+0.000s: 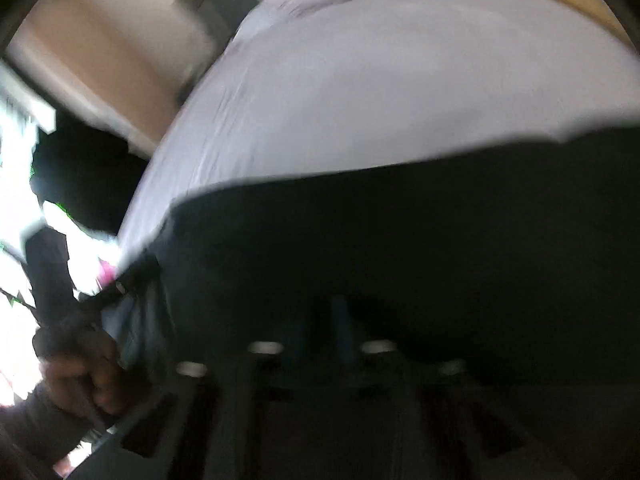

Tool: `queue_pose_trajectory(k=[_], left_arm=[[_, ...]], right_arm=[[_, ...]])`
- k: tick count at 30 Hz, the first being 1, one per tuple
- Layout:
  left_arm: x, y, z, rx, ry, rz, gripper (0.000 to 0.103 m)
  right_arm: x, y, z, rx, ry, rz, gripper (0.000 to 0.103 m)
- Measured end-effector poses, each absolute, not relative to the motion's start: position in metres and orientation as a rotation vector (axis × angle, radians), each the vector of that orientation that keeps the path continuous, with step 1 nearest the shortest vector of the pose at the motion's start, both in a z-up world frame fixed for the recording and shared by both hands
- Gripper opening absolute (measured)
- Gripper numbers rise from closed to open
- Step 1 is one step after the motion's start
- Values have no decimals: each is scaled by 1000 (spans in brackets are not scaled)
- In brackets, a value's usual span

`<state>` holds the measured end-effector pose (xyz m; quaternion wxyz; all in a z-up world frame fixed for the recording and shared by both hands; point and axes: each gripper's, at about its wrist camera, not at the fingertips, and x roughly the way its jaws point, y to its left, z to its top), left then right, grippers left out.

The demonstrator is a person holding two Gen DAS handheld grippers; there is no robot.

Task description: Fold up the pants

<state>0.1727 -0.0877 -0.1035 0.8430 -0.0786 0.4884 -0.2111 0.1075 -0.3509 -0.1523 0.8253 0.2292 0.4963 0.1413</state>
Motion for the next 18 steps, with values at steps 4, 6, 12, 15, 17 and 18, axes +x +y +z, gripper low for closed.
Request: queue_pose_trajectory(k=[4, 6, 12, 15, 17, 18], left_arm=[[211, -94, -115, -133, 1065, -387, 83], [220, -97, -111, -86, 1047, -353, 83], [195, -80, -87, -189, 1020, -367, 83], [162, -89, -88, -151, 1044, -439, 83], [149, -86, -103, -119, 1077, -435, 83], [148, -82, -108, -119, 1078, -434, 83]], right_arm=[[76, -428, -145, 600, 973, 7, 0], [55, -457, -134, 621, 935, -140, 5], [7, -442, -105, 758, 800, 114, 45], [12, -404, -126, 770, 865, 287, 45], [13, -396, -149, 760, 911, 267, 25], [10, -407, -156, 803, 886, 246, 1]])
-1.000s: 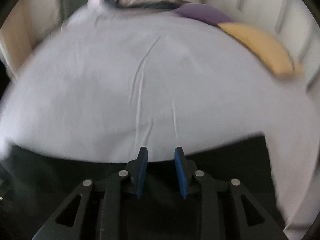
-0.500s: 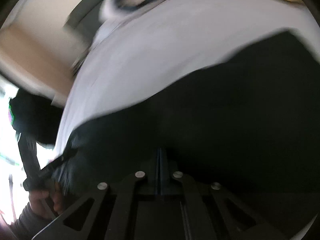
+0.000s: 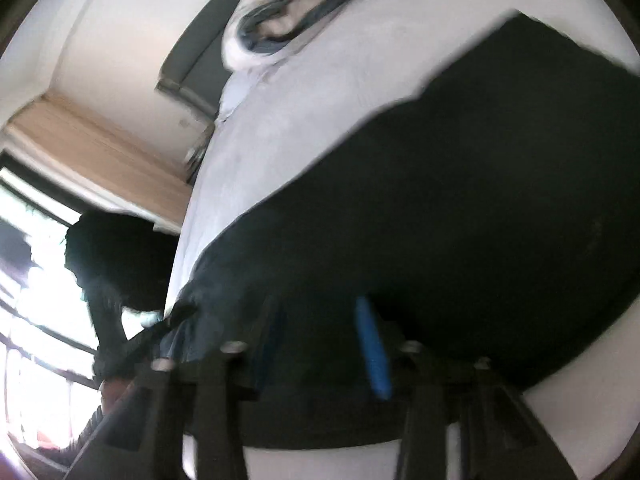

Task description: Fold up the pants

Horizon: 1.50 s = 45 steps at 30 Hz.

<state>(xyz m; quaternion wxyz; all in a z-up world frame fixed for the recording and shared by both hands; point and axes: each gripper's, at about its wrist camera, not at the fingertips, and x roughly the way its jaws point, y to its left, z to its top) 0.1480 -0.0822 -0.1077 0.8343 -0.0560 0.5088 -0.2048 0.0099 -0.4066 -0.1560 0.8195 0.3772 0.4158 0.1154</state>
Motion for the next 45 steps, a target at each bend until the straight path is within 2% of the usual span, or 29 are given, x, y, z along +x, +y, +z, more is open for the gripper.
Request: queue_pose_trajectory(k=[2, 6, 9, 16, 17, 18, 19, 22, 24, 27, 28, 31, 32, 34, 35, 36, 38, 41, 45], left_arm=[[147, -72, -110, -147, 1064, -464, 83], [145, -57, -100, -71, 1045, -418, 83], [135, -23, -100, -133, 1021, -364, 83], [84, 64, -101, -261, 974, -213, 83], [76, 72, -102, -273, 967, -219, 83], [65, 79, -101, -279, 952, -242, 83], [59, 82, -99, -258, 939, -234, 83], [48, 95, -95, -283, 908, -204, 83], [49, 105, -94, -346, 895, -194, 83], [62, 106, -102, -289, 913, -161, 83], [65, 107, -106, -285, 921, -157, 83], [70, 104, -106, -264, 928, -149, 83], [72, 102, -108, -256, 931, -148, 83], [68, 108, -107, -247, 939, -137, 83], [71, 102, -104, -244, 945, -123, 83], [73, 100, -101, -248, 948, -107, 83], [68, 95, -91, -271, 939, -107, 83], [68, 78, -76, -275, 928, -132, 83], [87, 41, -59, -263, 927, -204, 83]], right_arm=[[3, -440, -168, 923, 863, 175, 0], [-21, -516, -172, 1039, 687, -63, 0], [-46, -565, -179, 1161, 564, -231, 0], [-62, -568, -161, 1151, 528, -413, 0], [-64, -563, -152, 1150, 521, -441, 8], [-61, -552, -145, 1138, 519, -463, 33], [-62, -537, -142, 1119, 530, -457, 41], [-61, -500, -115, 1052, 521, -264, 44], [-48, -473, -102, 973, 536, -175, 52], [-32, -460, -121, 1020, 593, -133, 55], [-30, -462, -133, 1049, 619, -145, 55], [-39, -476, -161, 1112, 638, -200, 13], [-49, -482, -164, 1125, 621, -204, 9], [-74, -501, -165, 1150, 558, -259, 10], [-88, -511, -162, 1154, 527, -318, 15], [-103, -523, -159, 1164, 494, -380, 38], [-125, -540, -154, 1185, 442, -472, 56], [-147, -554, -143, 1208, 393, -461, 58], [-128, -559, -143, 1226, 425, -362, 59]])
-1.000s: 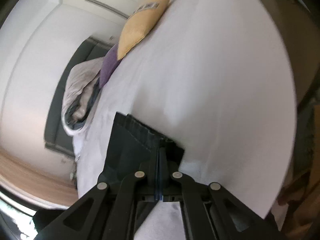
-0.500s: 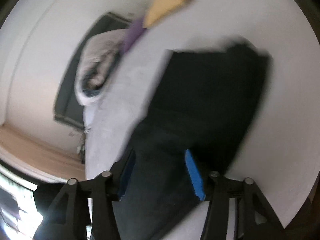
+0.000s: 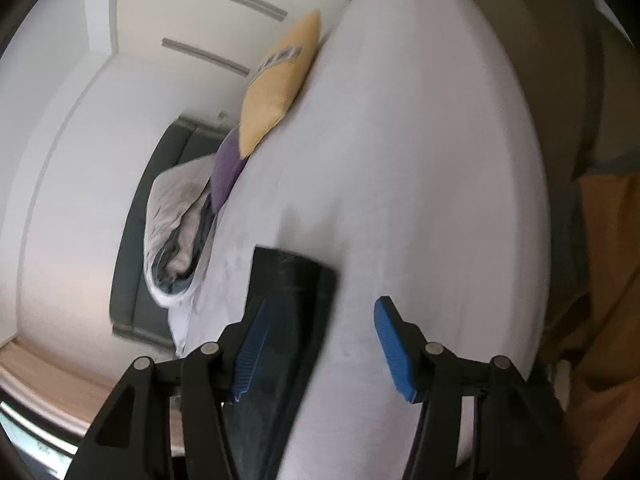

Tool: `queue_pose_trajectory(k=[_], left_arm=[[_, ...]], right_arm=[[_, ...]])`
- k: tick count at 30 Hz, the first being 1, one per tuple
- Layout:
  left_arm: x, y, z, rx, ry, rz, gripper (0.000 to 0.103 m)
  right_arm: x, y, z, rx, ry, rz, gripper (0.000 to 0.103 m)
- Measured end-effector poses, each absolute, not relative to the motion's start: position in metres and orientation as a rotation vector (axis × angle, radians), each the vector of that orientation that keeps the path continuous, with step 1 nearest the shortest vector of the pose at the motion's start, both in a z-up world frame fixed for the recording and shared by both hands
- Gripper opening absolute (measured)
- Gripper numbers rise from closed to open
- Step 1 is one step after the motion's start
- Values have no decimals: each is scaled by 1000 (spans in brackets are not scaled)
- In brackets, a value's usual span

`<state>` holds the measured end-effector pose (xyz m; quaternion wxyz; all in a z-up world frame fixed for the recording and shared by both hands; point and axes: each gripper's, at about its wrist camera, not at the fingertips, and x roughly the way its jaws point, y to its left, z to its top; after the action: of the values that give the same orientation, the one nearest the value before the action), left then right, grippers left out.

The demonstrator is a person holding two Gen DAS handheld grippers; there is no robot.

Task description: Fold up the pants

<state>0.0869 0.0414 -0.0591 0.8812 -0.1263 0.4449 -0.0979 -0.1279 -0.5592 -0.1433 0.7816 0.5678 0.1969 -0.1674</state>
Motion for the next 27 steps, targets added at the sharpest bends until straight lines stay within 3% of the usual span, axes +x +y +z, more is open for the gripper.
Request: queue_pose_trajectory(k=[4, 14, 16, 21, 23, 27], left_arm=[[105, 4, -53, -238, 935, -274, 83], [137, -72, -69, -235, 990, -423, 83], [141, -86, -68, -244, 990, -457, 83], [158, -124, -73, -297, 1018, -539, 83], [160, -139, -75, -317, 1034, -573, 83], [164, -179, -91, -281, 1082, -638, 83]], right_arm=[[-94, -561, -161, 1306, 522, -342, 63], [-57, -572, -168, 1406, 471, -253, 62], [-48, -574, -169, 1411, 466, -258, 57], [-28, -573, -170, 1365, 516, -249, 18], [-28, -573, -175, 1365, 515, -264, 11], [-32, -571, -179, 1359, 483, -267, 10]])
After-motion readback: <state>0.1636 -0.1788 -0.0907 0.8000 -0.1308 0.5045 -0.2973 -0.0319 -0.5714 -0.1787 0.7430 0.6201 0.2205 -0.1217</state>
